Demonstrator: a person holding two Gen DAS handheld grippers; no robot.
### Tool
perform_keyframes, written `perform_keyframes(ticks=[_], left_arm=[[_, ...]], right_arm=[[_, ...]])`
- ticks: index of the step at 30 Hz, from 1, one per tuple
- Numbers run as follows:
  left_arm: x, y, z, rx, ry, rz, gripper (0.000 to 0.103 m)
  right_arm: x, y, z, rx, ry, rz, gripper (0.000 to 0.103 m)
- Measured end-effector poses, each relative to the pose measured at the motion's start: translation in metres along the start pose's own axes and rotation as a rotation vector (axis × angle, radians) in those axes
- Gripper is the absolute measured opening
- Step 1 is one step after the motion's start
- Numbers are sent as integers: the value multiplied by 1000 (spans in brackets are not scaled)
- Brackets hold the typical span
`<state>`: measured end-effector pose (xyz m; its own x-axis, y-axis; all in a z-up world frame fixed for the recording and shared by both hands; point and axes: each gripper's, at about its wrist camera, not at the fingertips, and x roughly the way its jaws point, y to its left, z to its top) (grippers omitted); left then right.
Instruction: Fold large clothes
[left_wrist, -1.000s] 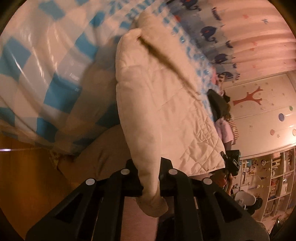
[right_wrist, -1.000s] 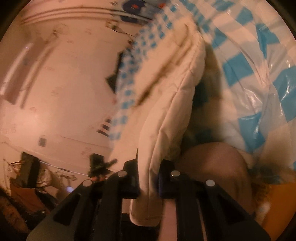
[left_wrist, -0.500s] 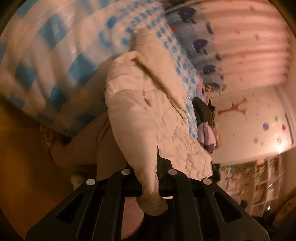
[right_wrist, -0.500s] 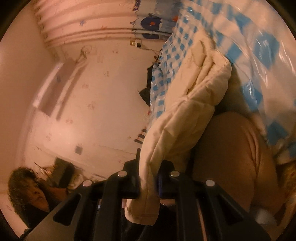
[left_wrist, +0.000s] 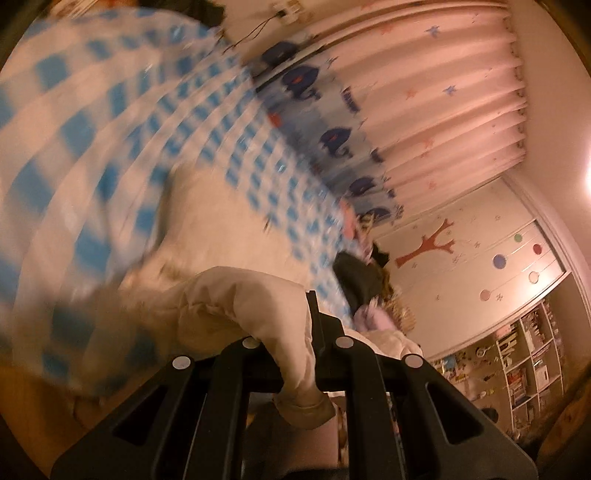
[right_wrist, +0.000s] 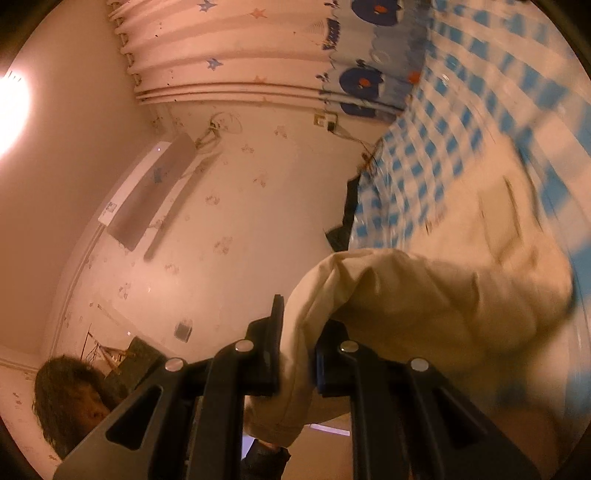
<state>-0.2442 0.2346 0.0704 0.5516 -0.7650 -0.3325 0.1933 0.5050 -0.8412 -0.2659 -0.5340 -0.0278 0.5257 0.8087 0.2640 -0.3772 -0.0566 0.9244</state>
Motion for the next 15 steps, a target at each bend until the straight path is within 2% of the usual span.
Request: perform_keyframes(ticks=[3,7,10,15], left_arm=[[19,-4,39,-16,-63,-28,8],[50,9,92,-80,-133,-52,8],[80,20,115,-101,-141,-31,8],[124,49,144,-143,-144,11,8]], right_arm=[[17,-5,32,4,-47,-6,15],[41,-25,78,34,-124,-42,15],[62,-47,107,62,-144,-91,15],[85,-84,135,111,-162,-161,15]])
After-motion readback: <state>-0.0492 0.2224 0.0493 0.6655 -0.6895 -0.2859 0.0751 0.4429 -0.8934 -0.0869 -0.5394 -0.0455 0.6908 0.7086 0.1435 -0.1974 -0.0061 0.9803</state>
